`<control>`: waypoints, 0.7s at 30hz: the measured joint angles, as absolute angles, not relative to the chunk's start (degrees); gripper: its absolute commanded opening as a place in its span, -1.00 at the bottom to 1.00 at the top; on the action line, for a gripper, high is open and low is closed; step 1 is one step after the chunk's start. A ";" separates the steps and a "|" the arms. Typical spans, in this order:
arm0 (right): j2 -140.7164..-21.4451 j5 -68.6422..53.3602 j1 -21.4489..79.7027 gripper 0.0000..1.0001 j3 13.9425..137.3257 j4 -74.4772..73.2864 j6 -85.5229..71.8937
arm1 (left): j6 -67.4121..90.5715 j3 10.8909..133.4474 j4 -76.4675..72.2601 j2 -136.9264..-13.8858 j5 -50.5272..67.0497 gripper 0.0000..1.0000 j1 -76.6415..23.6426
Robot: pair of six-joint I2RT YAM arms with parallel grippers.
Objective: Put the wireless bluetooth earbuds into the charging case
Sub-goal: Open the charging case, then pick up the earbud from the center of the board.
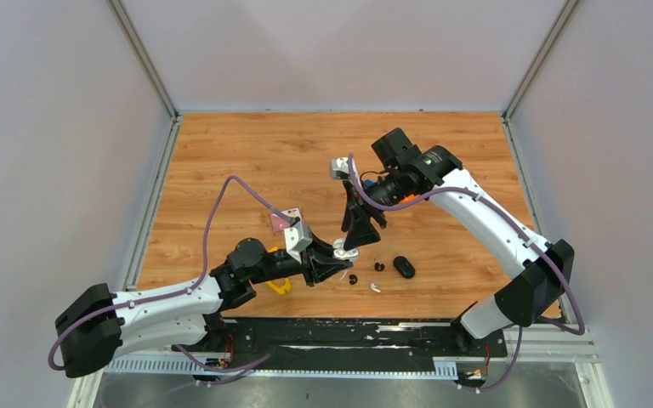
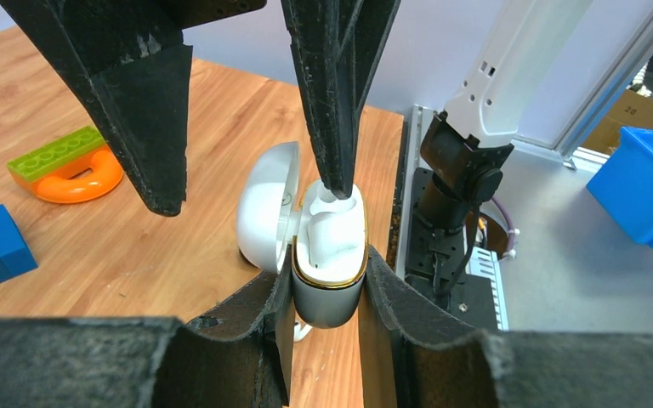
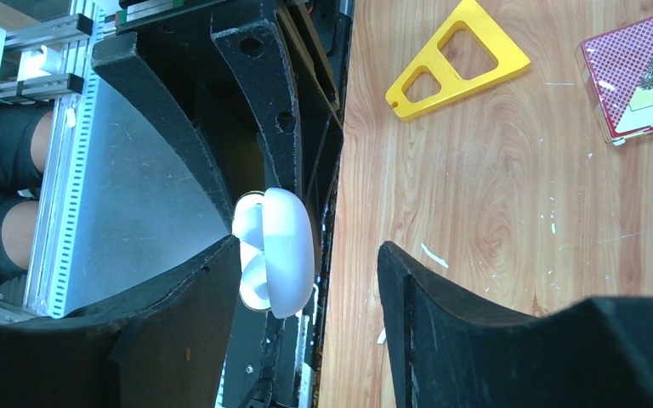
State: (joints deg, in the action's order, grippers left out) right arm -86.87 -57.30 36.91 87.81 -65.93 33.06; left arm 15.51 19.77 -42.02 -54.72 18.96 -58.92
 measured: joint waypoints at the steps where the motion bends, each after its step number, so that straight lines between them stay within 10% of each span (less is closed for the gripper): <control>1: -86.85 -57.30 36.80 0.20 87.99 -66.00 33.06 | 15.51 19.77 -42.11 -54.72 18.96 -1.00 -58.92; 21: -68.69 -48.10 24.21 0.02 73.36 -63.29 35.90 | 20.40 12.62 -48.21 -52.10 11.11 -1.00 -59.09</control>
